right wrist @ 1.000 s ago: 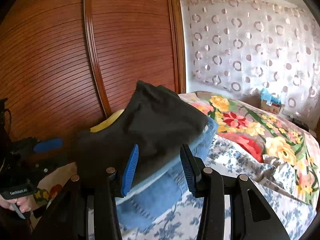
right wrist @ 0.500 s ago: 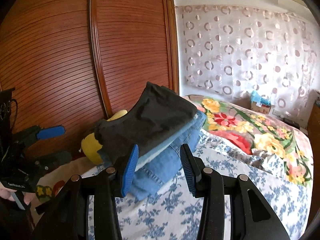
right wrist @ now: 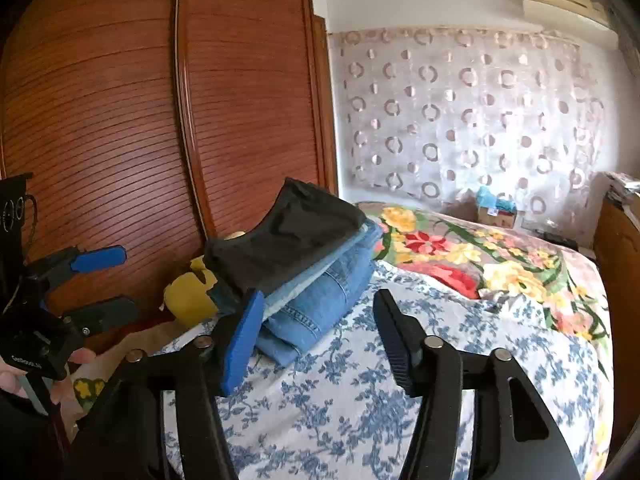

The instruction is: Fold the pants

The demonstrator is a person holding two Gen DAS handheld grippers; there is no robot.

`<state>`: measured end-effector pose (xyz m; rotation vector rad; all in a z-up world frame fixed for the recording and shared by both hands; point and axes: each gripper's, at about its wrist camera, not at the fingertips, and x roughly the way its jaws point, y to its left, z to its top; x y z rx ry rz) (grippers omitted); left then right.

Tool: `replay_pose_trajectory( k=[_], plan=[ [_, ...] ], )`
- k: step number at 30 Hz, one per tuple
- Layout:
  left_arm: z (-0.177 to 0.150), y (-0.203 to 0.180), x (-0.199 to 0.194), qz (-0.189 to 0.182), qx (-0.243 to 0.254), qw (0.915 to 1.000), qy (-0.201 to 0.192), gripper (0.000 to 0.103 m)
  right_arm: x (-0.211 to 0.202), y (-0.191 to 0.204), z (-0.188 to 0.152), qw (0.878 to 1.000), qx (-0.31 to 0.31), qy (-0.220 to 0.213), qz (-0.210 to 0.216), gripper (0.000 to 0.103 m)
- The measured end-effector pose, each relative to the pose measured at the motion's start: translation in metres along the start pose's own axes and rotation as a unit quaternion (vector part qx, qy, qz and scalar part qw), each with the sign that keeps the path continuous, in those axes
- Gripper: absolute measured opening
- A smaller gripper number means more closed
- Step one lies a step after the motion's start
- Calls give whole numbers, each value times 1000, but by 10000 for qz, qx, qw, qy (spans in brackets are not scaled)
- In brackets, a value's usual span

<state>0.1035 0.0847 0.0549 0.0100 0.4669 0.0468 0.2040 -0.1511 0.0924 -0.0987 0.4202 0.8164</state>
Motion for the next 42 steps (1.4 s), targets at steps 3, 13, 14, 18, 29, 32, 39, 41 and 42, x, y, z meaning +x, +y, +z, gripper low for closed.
replay_pose_trajectory(
  k=[3,13,14,18,29,32,39,41,42],
  plan=[
    [-5,-10,-5,-51,30,10000,-2,90,-12,7,-6,9999,13,-26,-129,62],
    [-19,-45,-10,-427,-17,9990,109,90,-54,21,-35,9975,355,75,-601,62],
    [-20,-49,-9,-432,-25,9990,143,90,-60,21,-36,9971,388,81,-656,62],
    [-27,-60,-6,-448,-102,9986,271,90,-73,26,-39,9943,497,69,-937,62],
    [-29,-95,-21,-541,-34,9983,216,90,-111,45,-50,9828,762,32,-1680,78],
    [-25,-103,-26,-582,28,9982,164,90,-120,52,-50,9800,817,-53,-1815,78],
    [-13,-113,-36,-611,72,9981,33,90,-135,70,-46,9753,774,-165,-2062,78],
    [-8,-113,-41,-632,46,9980,-28,90,-138,75,-44,9745,790,-226,-2086,78],
    [-5,-113,-45,-669,39,9977,-74,90,-139,78,-42,9742,788,-246,-2102,78]
  ],
)
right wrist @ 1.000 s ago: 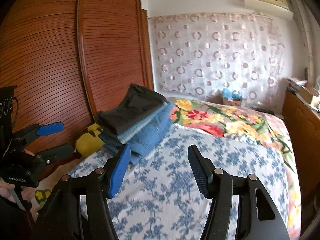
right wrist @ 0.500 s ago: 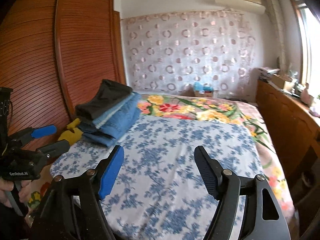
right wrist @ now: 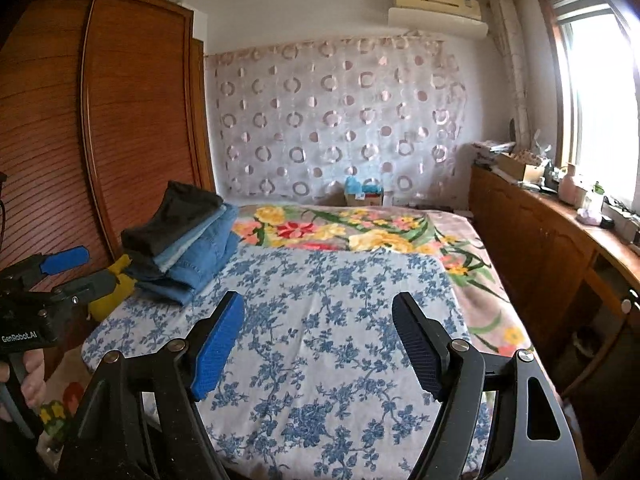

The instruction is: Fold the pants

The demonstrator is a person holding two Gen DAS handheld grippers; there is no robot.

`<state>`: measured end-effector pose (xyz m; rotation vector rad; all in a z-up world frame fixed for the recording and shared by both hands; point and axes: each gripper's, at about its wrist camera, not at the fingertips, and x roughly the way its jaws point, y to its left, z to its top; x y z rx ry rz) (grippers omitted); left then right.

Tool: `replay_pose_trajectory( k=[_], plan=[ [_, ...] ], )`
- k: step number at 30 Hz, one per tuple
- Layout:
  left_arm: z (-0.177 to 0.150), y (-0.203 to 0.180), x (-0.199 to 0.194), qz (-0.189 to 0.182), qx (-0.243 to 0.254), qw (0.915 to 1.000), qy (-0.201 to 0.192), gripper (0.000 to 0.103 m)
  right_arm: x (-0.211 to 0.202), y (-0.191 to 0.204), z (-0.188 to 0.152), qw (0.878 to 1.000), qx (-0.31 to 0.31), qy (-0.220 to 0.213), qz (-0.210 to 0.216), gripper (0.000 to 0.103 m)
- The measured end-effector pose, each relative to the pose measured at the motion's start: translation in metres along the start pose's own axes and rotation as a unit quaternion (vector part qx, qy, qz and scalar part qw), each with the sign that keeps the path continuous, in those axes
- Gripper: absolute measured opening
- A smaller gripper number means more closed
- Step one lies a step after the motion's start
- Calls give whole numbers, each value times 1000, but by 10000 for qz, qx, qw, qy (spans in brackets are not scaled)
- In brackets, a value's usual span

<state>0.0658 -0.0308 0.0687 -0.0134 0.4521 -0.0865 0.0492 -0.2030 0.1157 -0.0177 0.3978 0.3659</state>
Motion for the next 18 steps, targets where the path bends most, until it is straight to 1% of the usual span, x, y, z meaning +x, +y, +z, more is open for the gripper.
replay_pose_trajectory(
  k=[1,6,10,18],
  plan=[
    [2,0,-3,-17,5,10000,-31,90,0,1,-2,10000,0,-22,-11,78],
    [9,-2,-17,122,92,9997,-208,90,-11,1,-7,9998,35,-199,2,78],
    [10,3,-27,192,52,9994,-294,90,-17,-2,-14,9994,71,-331,28,78],
    [8,7,-35,295,48,9989,-372,90,-10,-6,-28,9990,46,-449,-14,78]
  ],
)
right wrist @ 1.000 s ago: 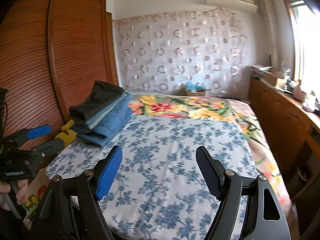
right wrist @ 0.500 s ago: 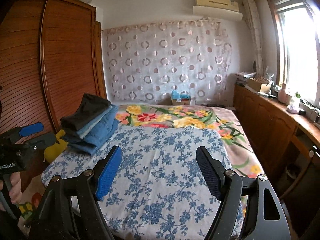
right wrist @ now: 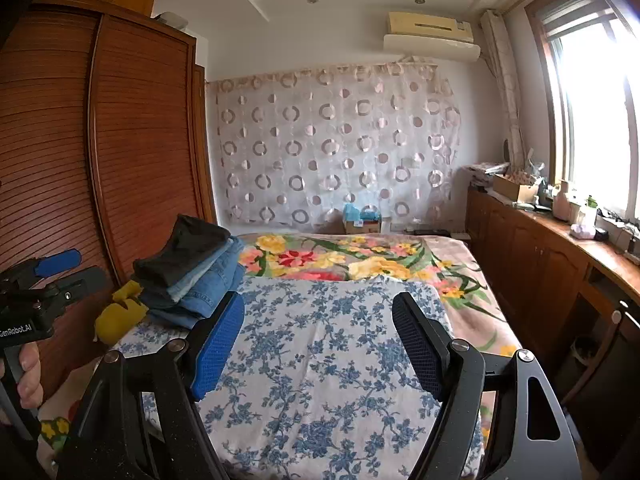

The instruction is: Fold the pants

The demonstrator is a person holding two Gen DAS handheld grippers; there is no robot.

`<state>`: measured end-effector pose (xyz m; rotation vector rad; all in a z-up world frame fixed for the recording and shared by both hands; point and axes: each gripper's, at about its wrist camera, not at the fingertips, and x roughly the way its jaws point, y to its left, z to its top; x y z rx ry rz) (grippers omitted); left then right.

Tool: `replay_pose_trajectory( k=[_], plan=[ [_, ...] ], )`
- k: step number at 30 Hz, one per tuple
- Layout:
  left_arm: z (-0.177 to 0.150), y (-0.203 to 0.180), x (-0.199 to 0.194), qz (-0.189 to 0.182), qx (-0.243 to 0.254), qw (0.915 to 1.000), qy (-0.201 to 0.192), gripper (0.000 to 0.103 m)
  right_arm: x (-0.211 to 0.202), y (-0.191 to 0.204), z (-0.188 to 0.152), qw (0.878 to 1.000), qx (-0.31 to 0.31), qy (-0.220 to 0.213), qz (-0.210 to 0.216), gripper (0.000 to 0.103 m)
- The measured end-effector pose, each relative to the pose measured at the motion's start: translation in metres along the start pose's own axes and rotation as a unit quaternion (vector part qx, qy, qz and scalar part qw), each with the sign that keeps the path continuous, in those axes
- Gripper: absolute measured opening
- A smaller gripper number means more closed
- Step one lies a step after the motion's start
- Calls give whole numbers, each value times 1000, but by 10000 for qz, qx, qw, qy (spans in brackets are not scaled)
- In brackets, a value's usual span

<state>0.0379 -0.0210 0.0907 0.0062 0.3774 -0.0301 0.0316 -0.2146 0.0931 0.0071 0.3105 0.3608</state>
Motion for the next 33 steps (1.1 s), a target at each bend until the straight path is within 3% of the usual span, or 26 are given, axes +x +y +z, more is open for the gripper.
replay_pose_trajectory(
  k=[33],
  plan=[
    [-3,2,2,26,-29,10000,28,90,3,-5,2,10000,-33,33,-27,78]
  ],
)
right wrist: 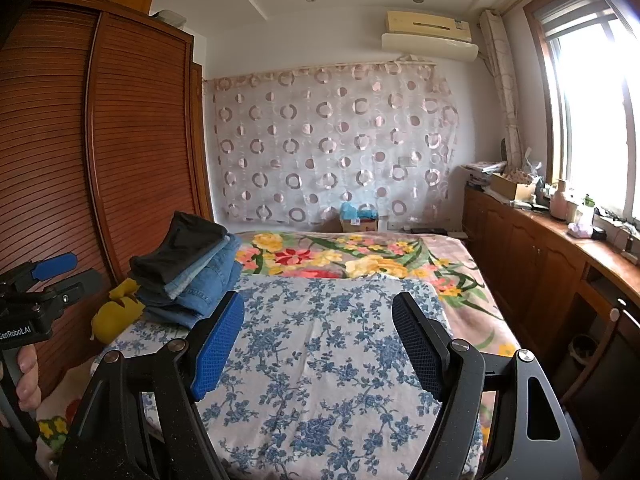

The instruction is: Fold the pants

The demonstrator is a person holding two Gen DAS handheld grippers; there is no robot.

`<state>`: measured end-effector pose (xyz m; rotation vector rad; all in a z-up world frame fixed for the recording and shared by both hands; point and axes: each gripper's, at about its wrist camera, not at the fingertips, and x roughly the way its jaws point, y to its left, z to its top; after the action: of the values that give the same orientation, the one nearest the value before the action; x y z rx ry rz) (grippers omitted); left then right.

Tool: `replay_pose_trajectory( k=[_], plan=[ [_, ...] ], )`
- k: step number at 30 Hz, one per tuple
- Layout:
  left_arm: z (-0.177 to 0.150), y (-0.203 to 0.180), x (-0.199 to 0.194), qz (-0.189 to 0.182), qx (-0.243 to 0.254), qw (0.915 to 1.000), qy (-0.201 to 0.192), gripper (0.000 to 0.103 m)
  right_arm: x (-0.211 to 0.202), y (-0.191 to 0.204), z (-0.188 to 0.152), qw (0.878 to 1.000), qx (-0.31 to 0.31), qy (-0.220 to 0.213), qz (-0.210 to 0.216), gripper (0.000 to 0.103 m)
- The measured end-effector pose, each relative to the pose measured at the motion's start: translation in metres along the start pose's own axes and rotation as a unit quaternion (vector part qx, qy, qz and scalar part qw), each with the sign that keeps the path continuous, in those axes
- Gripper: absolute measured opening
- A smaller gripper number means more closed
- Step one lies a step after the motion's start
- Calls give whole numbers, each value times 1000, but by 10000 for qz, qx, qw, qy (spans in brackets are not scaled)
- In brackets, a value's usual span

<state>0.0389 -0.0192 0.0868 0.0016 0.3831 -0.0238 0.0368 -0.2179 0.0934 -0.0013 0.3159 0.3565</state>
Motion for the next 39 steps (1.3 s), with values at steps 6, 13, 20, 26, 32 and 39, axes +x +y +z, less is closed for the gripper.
replay_pose_trajectory(
  k=[6,13,20,26,32,39],
  plan=[
    [0,0,0,3,5,10000,0,90,0,0,0,10000,9,1,8,78],
    [0,0,0,-2,-1,10000,6,90,0,1,-2,10000,5,-13,-5,78],
    [1,0,0,-3,-1,10000,3,90,0,2,-4,10000,-2,-22,-2,78],
    [1,0,0,-1,-5,10000,1,90,0,2,-4,10000,-1,-18,-4,78],
    [0,0,0,-1,0,10000,3,90,-1,3,-4,10000,9,-13,4,78],
    [0,0,0,-4,-4,10000,2,90,-1,3,-4,10000,13,-13,9,78]
  ],
)
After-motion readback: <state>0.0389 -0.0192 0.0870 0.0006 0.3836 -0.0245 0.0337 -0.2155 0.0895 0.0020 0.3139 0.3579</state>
